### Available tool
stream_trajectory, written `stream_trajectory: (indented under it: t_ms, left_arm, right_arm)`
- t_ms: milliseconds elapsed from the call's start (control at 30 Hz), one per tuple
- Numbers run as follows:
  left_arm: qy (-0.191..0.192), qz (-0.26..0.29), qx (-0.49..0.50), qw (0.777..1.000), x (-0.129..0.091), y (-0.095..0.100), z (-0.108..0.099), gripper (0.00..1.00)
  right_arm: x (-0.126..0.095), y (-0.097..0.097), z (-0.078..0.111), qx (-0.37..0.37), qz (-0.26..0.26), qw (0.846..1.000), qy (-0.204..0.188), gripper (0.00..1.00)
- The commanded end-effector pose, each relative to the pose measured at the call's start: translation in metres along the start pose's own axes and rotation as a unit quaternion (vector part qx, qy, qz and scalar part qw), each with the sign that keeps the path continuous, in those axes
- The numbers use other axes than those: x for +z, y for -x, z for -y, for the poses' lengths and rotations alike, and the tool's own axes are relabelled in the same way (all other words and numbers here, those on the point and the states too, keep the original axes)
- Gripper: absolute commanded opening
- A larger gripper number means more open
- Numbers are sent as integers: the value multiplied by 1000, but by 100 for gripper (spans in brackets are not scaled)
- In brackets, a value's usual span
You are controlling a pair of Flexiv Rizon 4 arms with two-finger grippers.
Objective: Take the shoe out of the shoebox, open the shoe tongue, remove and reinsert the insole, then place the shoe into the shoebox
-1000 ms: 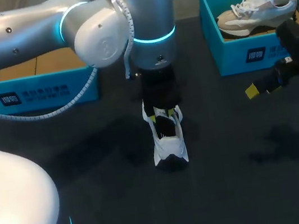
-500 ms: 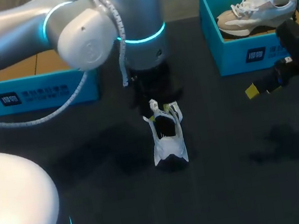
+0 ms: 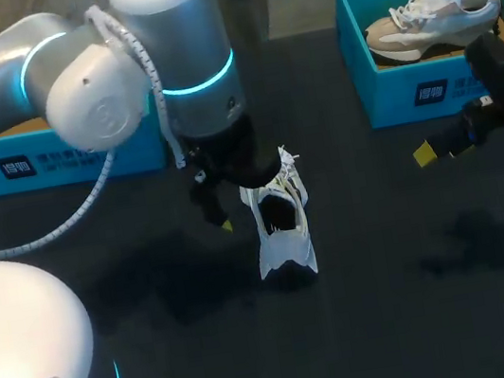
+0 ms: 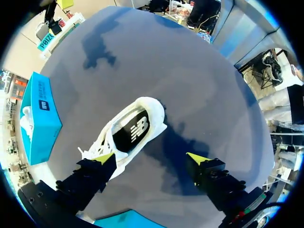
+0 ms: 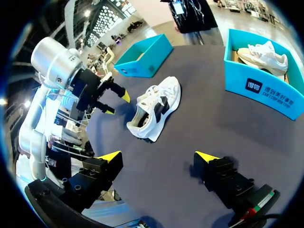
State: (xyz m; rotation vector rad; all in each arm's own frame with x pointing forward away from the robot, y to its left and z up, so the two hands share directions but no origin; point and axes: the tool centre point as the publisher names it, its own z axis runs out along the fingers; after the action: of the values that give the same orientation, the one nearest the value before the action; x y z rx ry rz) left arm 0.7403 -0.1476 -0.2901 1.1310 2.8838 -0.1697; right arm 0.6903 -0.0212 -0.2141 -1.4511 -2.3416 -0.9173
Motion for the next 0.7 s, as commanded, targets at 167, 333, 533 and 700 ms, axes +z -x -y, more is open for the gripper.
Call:
stream_trajectory:
  t_ms: [167,333,533,700]
  left_arm:
    - [-1,19,1,1000,0,-5,-2,100]
    - [-1,19,1,1000,0,-5,-2,100]
    - [3,19,-50,999,-5,-7,-3,100]
    - [44,6,-167,985,-13,-7,-1,100]
  right_arm:
    - [1,0,0,1,1,1000,-1,100]
    - [1,0,0,1,1,1000,-1,100]
    - [1,0,0,1,1,1000,-1,100]
    - [1,0,0,1,1,1000,-1,100]
